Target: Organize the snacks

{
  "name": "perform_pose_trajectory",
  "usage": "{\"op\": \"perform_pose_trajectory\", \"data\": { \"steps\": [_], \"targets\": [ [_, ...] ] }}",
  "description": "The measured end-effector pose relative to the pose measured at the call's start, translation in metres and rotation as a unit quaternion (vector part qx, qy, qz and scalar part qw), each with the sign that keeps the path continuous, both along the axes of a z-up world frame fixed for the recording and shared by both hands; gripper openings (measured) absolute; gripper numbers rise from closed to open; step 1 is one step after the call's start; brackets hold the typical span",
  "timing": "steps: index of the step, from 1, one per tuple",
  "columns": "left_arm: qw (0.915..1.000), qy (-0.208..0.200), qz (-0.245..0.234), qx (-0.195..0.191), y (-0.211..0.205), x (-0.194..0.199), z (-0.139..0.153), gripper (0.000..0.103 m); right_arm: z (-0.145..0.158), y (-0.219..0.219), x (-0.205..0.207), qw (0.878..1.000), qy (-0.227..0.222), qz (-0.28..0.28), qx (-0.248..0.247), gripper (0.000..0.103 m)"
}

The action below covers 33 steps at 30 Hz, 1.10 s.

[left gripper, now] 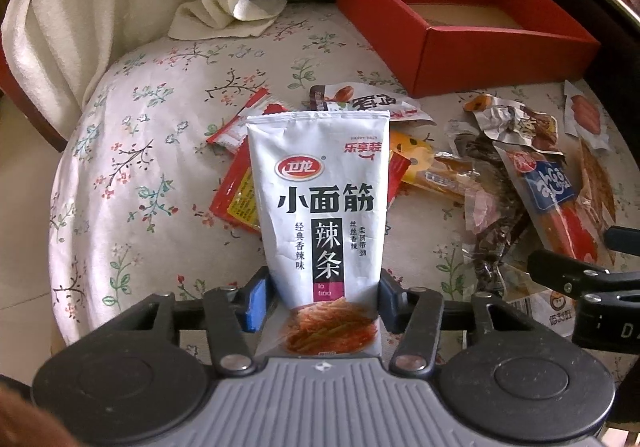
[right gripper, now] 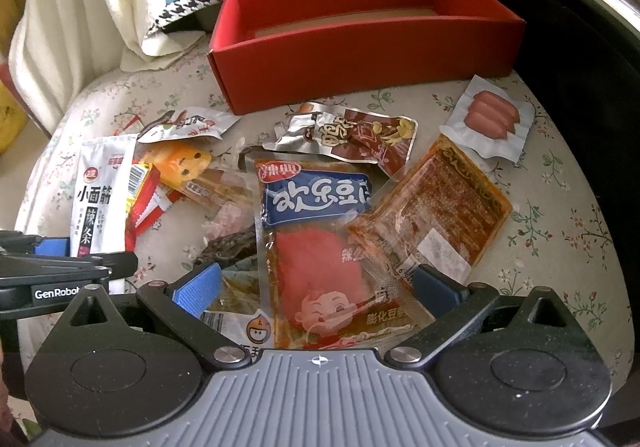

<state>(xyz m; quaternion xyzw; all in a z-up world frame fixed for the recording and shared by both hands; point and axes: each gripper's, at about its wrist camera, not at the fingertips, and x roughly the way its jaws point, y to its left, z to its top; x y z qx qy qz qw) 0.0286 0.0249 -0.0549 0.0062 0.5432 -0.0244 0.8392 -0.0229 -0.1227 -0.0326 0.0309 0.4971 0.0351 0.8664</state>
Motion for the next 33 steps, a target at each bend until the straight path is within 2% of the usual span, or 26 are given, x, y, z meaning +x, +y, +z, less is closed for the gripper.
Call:
{"op": "perform_pose_trajectory", "data": {
  "steps": [6,13,20,23,27,33],
  "targets": [
    [0.9999,-0.005,-0.009,-0.001,-0.004,-0.003,0.001,0.041,-0.007,-0.005,0.003,1.000,0.010,-0.010,-0.007,0.103],
    [0.9997,-0.010,-0.019,0.008,-0.007,-0.005,0.000,0.041,-0.010,-0.009,0.005,1.000,0.006,-0.022,-0.010,0.103],
    [0.9999,-0.009,-0.014,0.005,-0.008,0.000,0.000,0.041,0.004,-0.018,0.010,1.000,-0.014,-0.027,-0.007,0.103],
    [0.9999,-0.008,-0.015,0.003,-0.008,0.000,-0.001,0.041,0.000,-0.021,0.019,1.000,-0.001,-0.019,-0.018,0.103],
    [0.9999,-0.004,-0.015,-0.005,-0.005,0.001,-0.001,0.041,-0.004,-0.029,0.035,1.000,0.025,-0.005,0.007,0.103],
    [0.9999,0.002,-0.012,-0.011,-0.003,0.004,-0.003,0.042,-0.008,-0.029,0.043,0.999,0.025,0.045,-0.007,0.103]
  ]
}}
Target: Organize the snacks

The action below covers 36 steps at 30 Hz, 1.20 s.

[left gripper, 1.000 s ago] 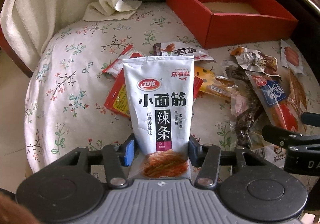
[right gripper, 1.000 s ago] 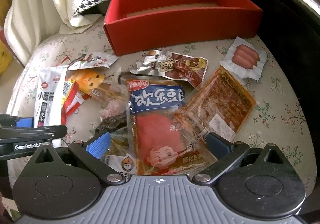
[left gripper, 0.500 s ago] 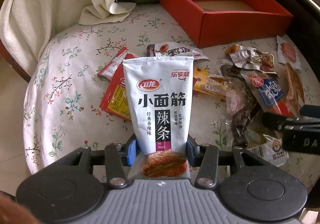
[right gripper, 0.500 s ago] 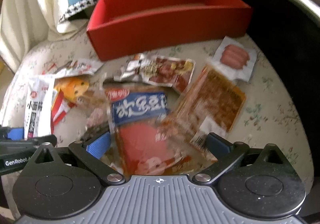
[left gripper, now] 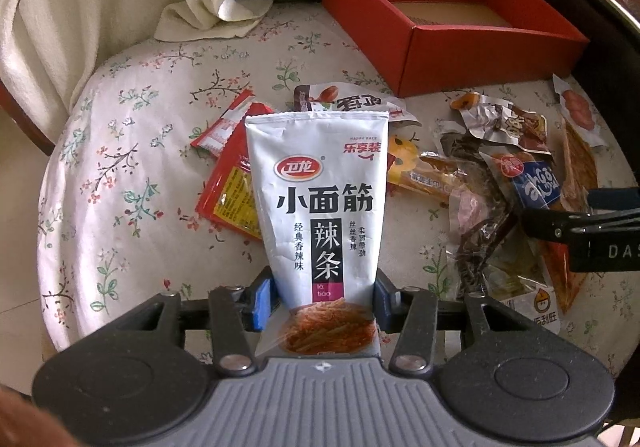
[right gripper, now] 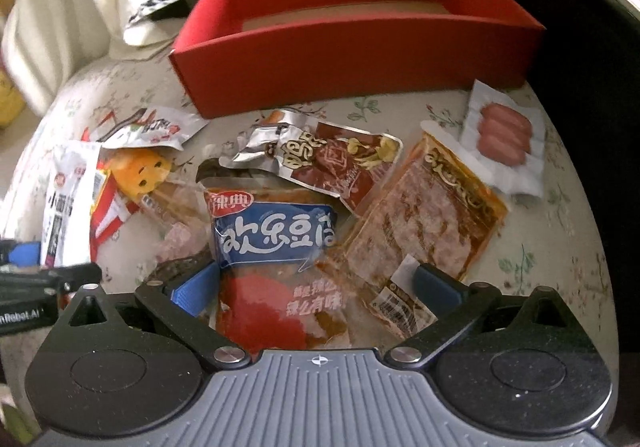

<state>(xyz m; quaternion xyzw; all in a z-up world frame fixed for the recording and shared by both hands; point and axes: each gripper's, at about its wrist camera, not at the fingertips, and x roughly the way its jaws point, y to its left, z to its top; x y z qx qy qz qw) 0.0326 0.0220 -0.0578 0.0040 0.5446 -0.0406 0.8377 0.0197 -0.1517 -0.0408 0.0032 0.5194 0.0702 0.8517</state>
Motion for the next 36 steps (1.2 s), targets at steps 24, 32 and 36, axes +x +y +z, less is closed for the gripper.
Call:
{"op": "perform_pose_trajectory", "data": {
  "steps": [24,32,36],
  "targets": [
    [0.9999,0.009,-0.005,-0.013,-0.001,0.001,0.000,0.042,-0.003,-0.017,0.006,0.993,0.052,0.025,0.105,0.103],
    [0.9999,0.005,-0.004,-0.011,-0.001,-0.001,0.002,0.042,-0.002,0.019,-0.004,0.997,0.024,0.072,0.019,0.081],
    [1.0000,-0.002,-0.008,-0.001,-0.006,-0.005,0.003,0.041,0.001,0.011,0.000,0.997,0.028,0.058,0.039,0.073]
  ]
}}
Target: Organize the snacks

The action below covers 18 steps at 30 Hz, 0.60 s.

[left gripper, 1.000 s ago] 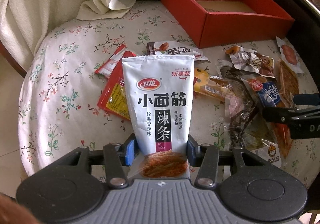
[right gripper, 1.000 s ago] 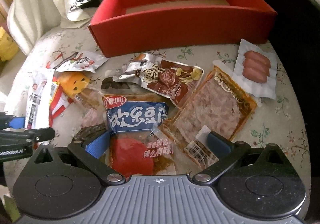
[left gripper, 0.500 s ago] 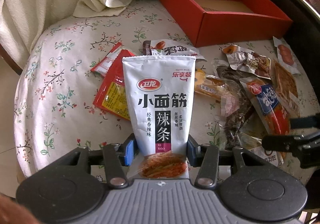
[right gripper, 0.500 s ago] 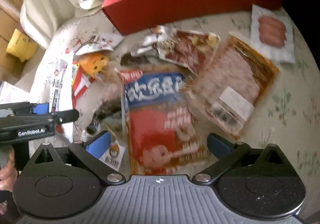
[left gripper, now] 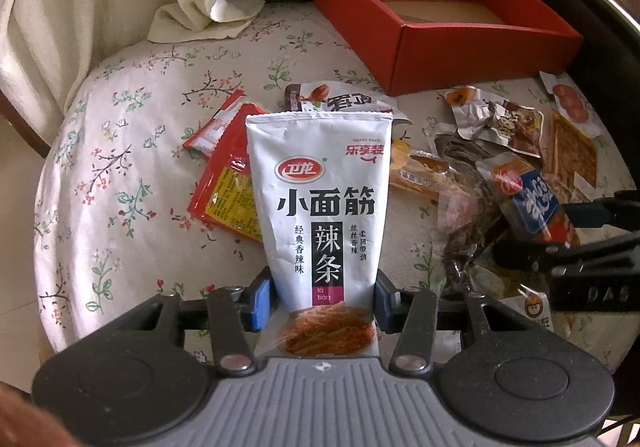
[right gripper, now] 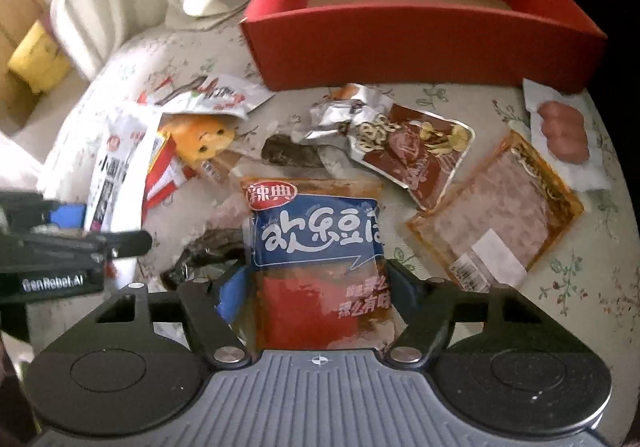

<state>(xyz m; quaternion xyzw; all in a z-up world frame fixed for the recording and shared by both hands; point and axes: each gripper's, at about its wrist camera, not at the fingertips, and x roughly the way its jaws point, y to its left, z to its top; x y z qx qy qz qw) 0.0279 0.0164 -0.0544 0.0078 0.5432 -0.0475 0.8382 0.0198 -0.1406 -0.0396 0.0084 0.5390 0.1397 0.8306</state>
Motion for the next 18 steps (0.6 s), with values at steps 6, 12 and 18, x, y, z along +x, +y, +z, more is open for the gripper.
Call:
{"op": "perform_pose_trajectory", "data": {
  "steps": [6,12,18],
  "targets": [
    [0.9998,-0.019,0.004,-0.002,0.000,-0.004,0.009,0.041,0.007,-0.001,0.002,1.000,-0.001,-0.002,0.030,0.065],
    [0.9994,-0.033,0.014,0.001,0.004,-0.007,0.014,0.041,0.016,0.003,0.000,0.999,-0.020,0.007,0.031,0.062],
    [0.9981,-0.058,0.020,-0.012,0.006,-0.008,0.028,0.041,0.030,0.002,-0.001,0.998,-0.046,0.006,0.042,0.062]
  ]
}}
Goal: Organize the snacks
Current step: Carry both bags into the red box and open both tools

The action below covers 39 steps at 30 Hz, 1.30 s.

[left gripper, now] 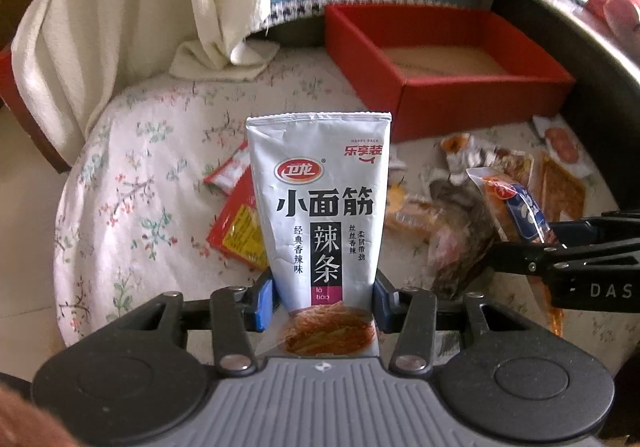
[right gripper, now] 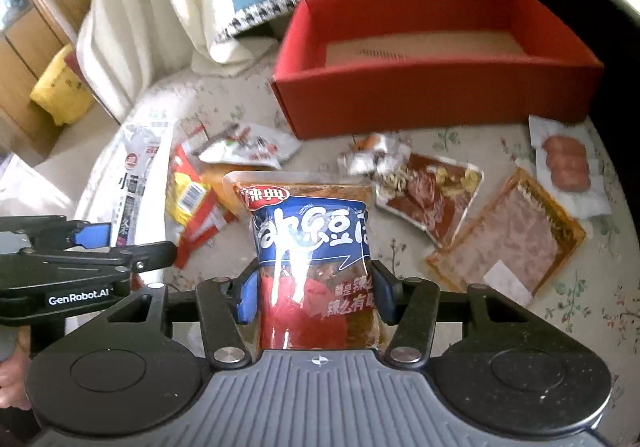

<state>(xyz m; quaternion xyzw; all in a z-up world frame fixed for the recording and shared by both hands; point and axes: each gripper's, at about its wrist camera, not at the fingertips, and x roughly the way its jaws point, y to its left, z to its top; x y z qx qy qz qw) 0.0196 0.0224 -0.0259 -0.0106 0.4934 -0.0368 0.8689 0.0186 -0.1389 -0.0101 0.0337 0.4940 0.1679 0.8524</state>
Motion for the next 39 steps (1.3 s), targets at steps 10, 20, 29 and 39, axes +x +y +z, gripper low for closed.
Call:
{"op": "perform_pose_trajectory", "data": {
  "steps": [10,20,29,39],
  "targets": [
    [0.9996,-0.027,0.002,-0.010,-0.003,0.012,0.014,0.041,0.016,-0.003,0.007,0.999,-0.029,-0.012,0.026,0.062],
    [0.9978,-0.062,-0.014,-0.018,-0.022,0.049,0.036,0.041,0.041,-0.025,0.032,0.995,-0.078,-0.045,0.050,0.062],
    [0.9933,-0.110,-0.028,-0.021,-0.052,0.115,0.069,0.041,0.065,-0.055,0.094,0.988,-0.122,-0.084,0.046,0.062],
    [0.9955,-0.090,-0.013,-0.026,-0.087,0.205,0.042,0.040,0.034,-0.074,0.181,0.987,-0.105,-0.115,0.037,0.061]
  ]
}}
